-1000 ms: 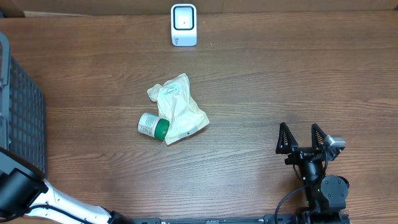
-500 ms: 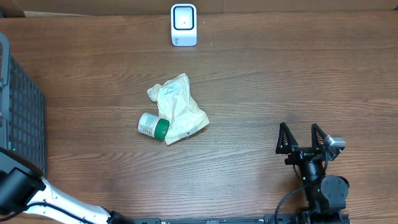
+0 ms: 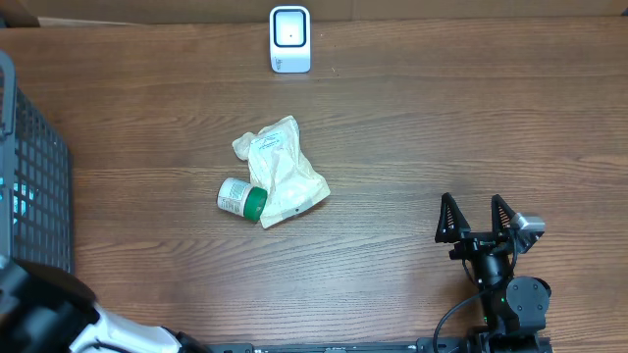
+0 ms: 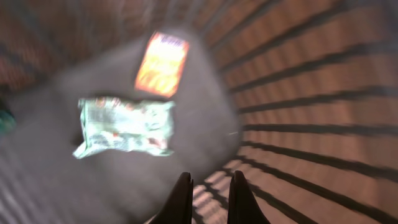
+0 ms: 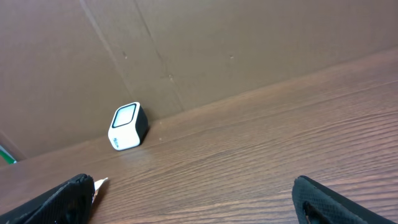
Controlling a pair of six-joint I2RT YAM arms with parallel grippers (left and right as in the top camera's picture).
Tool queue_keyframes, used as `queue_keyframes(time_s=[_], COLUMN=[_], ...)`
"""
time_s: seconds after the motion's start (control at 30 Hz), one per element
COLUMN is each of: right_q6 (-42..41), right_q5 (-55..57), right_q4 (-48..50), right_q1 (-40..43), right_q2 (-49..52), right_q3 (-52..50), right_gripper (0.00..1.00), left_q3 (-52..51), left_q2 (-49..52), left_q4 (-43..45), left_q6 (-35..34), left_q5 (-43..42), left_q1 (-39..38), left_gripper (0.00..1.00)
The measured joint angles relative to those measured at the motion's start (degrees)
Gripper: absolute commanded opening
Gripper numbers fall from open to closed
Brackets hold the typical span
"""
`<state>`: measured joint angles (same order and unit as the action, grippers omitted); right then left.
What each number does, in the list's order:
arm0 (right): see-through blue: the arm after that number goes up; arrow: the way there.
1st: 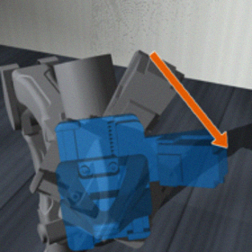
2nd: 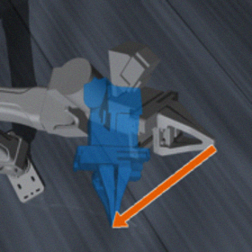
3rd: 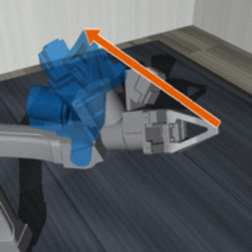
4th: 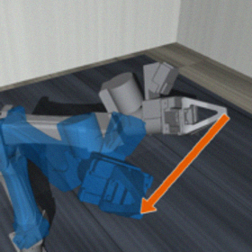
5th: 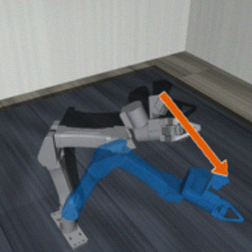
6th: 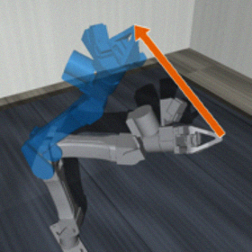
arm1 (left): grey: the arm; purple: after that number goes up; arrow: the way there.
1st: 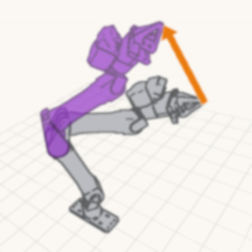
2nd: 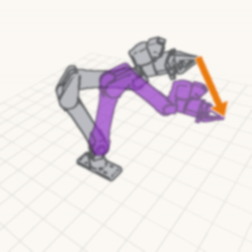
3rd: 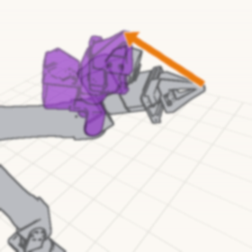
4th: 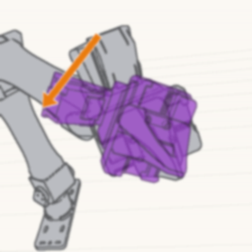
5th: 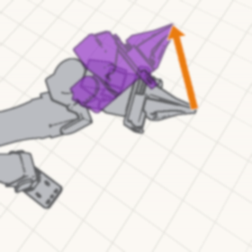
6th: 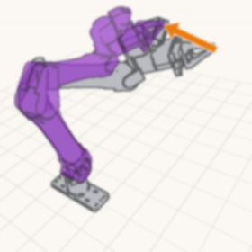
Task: Scan the item barcode
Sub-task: 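Grasp the green wipes packet in the basket with the left gripper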
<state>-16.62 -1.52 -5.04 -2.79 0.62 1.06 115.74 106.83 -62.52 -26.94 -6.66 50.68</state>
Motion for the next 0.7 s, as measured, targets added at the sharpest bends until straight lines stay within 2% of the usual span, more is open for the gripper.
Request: queue_keyframes(time_s=[0.17, 0.23, 0.43, 0.7], right_q6=[0.02, 0.0, 0.0, 0.0], right_q5=[-0.02, 0.0, 0.02, 0.0], right_q4=[-0.02, -0.04, -0.04, 0.0], right_q1=[0.02, 0.02, 0.02, 0.02], right_q2=[0.0, 0.0, 0.0, 0.0], right_q3=[0.0, 0.0, 0.0, 0.0], right_gripper=[1.0, 1.0, 1.0, 1.0], left_q3=[1.6, 0.33, -8.35, -9.99], left_q2=[-5.95, -5.14, 3.19, 14.58], left_q4=[-1.03, -0.66, 3.82, 9.16], left_q6=[0.24, 0.42, 2.27, 9.14], left_q5=[4.57, 6.32, 8.61, 9.09], left_q1=[-0.92, -0.68, -0.39, -0.35], left_gripper=[0.81, 0.89, 1.0, 1.0])
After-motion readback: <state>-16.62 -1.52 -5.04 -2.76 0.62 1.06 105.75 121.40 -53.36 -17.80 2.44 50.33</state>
